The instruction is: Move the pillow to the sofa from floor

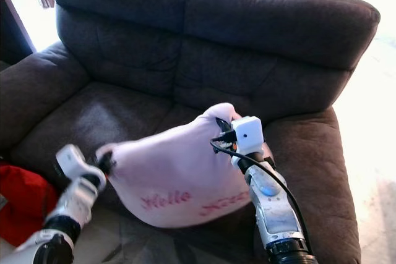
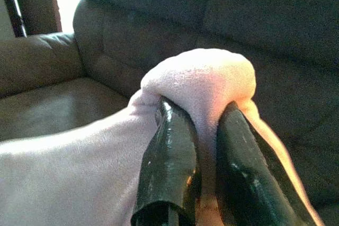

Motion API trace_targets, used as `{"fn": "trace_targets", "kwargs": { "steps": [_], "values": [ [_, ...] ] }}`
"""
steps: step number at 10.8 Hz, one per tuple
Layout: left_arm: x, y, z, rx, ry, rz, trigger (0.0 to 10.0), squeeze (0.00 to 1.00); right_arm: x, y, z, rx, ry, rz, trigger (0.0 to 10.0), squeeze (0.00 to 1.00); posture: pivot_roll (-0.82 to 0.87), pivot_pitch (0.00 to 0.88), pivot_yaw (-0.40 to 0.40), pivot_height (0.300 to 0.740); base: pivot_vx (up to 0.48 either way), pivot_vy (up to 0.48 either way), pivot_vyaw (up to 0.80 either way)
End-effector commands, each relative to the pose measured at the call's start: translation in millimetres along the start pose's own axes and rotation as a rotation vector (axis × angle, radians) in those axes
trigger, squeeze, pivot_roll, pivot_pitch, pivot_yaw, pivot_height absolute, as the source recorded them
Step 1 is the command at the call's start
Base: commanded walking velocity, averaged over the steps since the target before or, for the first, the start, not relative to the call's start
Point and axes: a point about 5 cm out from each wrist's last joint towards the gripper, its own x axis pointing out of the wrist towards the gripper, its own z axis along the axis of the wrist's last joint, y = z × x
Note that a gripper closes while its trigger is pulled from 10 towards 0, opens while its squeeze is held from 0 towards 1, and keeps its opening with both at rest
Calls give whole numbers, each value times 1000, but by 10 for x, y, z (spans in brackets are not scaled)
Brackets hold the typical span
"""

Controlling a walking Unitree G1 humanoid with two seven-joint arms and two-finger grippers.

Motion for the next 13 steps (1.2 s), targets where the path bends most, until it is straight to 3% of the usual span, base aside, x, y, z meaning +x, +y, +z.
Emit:
{"fn": "trace_targets", "kwargs": {
  "steps": [1, 3, 5, 6, 9, 13],
  "values": [
    [39, -36, 224, 97, -91, 1, 10000, 0, 55, -203, 228, -36, -101, -116, 10000, 0, 21, 0, -64, 740, 0, 0, 0],
    [62, -300, 460, 212, -248, -64, 10000, 0, -16, -392, 209, -16, -79, -270, 10000, 0, 9, 0, -63, 740, 0, 0, 0],
    [40, -562, 656, 409, -372, -138, 10000, 0, -193, -466, 26, 54, -14, -363, 10000, 0, 14, 0, -67, 740, 0, 0, 0],
    [6, -708, 781, 457, -445, -186, 10000, 0, -293, -489, -65, 59, 22, -404, 10000, 0, 9, 0, -62, 740, 0, 0, 0],
    [-50, -940, 877, 503, -496, -264, 10000, 0, -201, -344, -17, 93, 13, -396, 10000, 0, 16, 3, -59, 740, 0, 0, 0],
    [-63, -933, 856, 500, -479, -259, 10000, 0, -106, -357, 124, 84, -43, -393, 10000, 0, 14, 0, -61, 740, 0, 0, 0]
  ]
}}
